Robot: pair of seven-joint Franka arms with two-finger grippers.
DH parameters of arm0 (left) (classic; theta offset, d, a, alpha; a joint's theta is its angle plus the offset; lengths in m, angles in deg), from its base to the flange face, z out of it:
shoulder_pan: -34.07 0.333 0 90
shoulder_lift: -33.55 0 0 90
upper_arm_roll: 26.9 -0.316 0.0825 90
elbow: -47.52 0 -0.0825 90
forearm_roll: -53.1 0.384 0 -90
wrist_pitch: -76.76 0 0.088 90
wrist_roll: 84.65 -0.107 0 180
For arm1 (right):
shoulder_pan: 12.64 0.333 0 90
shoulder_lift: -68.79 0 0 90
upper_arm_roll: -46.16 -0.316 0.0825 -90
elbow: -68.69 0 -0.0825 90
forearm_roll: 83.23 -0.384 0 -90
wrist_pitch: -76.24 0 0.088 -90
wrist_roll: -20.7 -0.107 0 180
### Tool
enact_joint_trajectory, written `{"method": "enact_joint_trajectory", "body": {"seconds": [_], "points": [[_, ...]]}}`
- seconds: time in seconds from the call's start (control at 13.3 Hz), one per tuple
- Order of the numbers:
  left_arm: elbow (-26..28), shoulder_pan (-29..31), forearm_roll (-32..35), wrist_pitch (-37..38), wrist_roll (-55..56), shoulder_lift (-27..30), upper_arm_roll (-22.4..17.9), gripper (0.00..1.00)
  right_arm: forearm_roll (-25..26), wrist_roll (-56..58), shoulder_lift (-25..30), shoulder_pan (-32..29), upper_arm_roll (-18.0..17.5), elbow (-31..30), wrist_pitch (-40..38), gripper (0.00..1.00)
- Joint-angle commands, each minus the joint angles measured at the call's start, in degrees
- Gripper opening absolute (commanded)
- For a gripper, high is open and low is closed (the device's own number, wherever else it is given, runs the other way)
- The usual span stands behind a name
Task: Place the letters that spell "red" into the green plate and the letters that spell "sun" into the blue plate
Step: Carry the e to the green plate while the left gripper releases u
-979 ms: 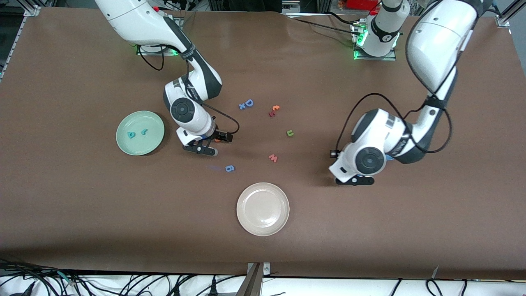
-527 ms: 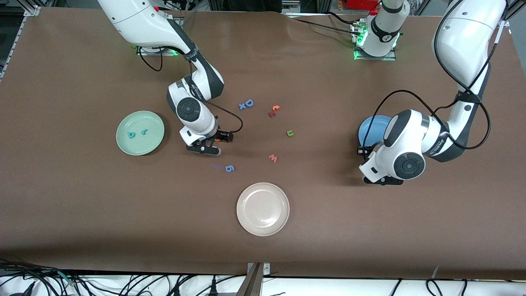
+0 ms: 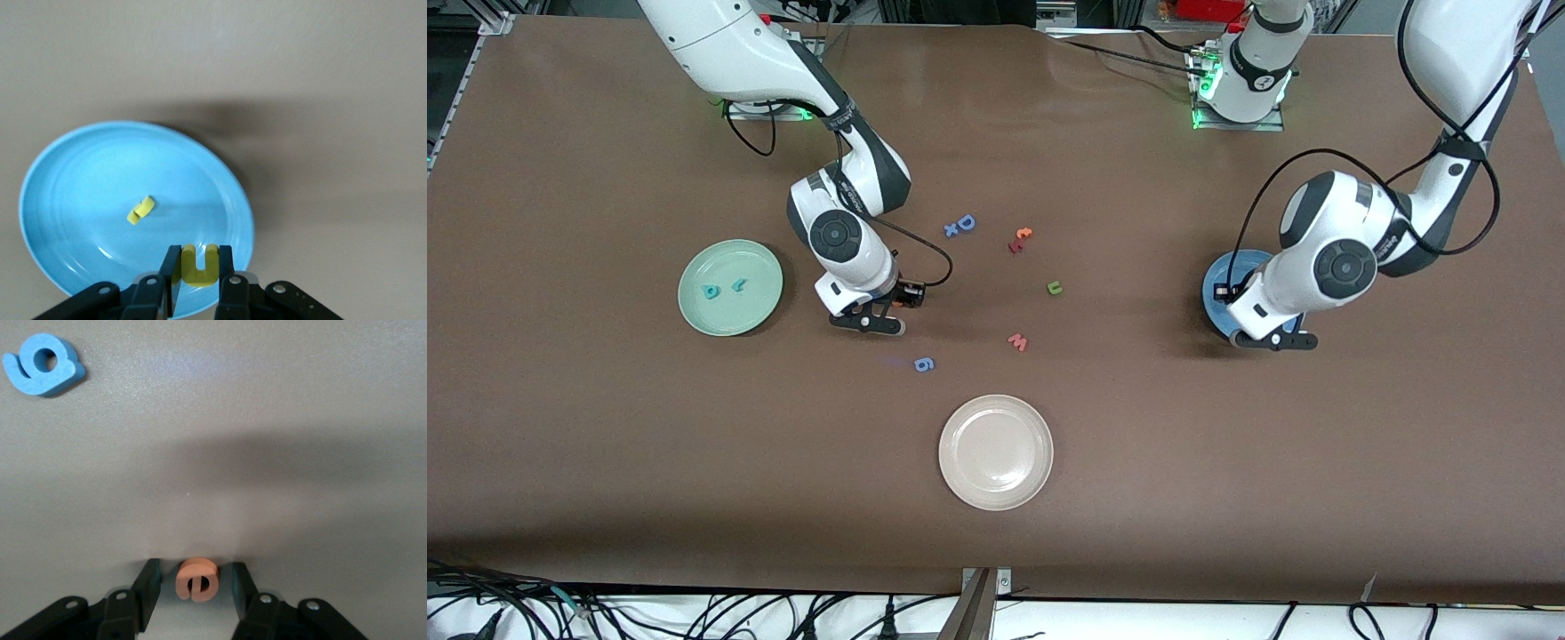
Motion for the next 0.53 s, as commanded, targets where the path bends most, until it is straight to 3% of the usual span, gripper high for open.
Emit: {"method": "enact_joint_trajectory", "body": {"seconds": [0.0, 0.23, 0.38, 0.45], "points": [[6.98, 2.12, 1.50, -6.10, -1.35, 3.40, 1.14, 0.16, 0.74, 0.06, -0.76, 0.27, 0.12, 0.03, 0.37, 0.22], [9.37, 3.53, 3.61, -7.62, -1.35, 4.11, 1.05, 0.16, 0.74, 0.15, -0.76, 0.18, 0.12, 0.03, 0.37, 0.00], [10.25, 4.23, 4.76, -8.23, -1.35, 4.11, 1.05, 0.16, 0.74, 0.59, 0.11, 0.01, 0.30, 0.03, -0.85, 0.00], [10.43, 4.76, 4.85, -8.23, -1.44, 3.93, 1.05, 0.27, 0.74, 0.85, 2.12, -0.26, 1.08, 0.46, -4.86, 0.00]]}}
